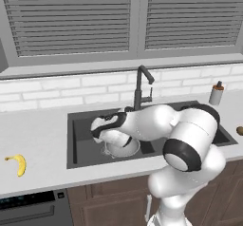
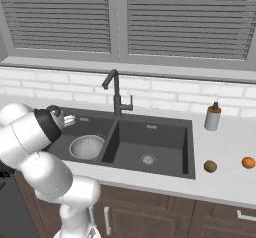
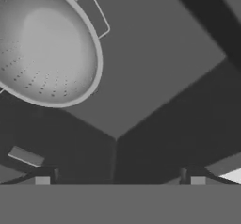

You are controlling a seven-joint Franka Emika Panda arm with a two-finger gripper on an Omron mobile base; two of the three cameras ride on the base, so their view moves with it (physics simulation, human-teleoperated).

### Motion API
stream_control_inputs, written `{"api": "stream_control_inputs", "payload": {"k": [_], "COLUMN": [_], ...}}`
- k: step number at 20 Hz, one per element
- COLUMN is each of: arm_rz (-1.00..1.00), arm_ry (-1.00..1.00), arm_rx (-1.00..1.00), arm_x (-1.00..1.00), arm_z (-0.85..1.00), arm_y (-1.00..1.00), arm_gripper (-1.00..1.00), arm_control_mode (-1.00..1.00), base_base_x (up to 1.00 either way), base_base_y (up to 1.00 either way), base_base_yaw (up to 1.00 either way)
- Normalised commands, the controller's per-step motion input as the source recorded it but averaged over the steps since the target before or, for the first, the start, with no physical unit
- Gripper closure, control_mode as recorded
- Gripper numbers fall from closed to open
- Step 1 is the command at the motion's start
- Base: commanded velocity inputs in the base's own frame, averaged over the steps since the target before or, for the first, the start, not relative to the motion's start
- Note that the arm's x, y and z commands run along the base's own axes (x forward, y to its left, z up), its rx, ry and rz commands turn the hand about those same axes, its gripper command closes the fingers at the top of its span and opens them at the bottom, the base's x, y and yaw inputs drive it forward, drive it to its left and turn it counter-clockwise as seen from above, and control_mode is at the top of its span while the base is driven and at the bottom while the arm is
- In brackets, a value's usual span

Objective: Put the colander in the sink, put the kiwi, banana, tangerine in the colander, and turn on the sink faucet and pour water over the colander.

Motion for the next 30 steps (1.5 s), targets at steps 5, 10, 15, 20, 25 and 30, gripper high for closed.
{"api": "stream_control_inputs", "payload": {"k": [5,10,15,20,25,30], "arm_rz": [0.3,0.33,0.39,0.47,0.56,0.63], "arm_ry": [0.11,0.09,0.0,-0.32,-0.23,0.03], "arm_rx": [-0.31,-0.32,-0.25,-0.1,-0.03,-0.09], "arm_x": [0.16,0.13,0.02,-0.48,-0.3,0.0], "arm_z": [1.0,1.0,0.52,-0.15,-0.14,0.0], "arm_y": [0.84,0.86,0.99,0.69,0.53,0.44], "arm_gripper": [-1.0,-1.0,-1.0,-1.0,-1.0,-1.0], "arm_control_mode": [-1.0,-1.0,-1.0,-1.0,-1.0,-1.0], "base_base_x": [0.0,0.0,0.0,0.0,0.0,0.0], "base_base_y": [0.0,0.0,0.0,0.0,0.0,0.0], "base_base_yaw": [0.0,0.0,0.0,0.0,0.0,0.0]}}
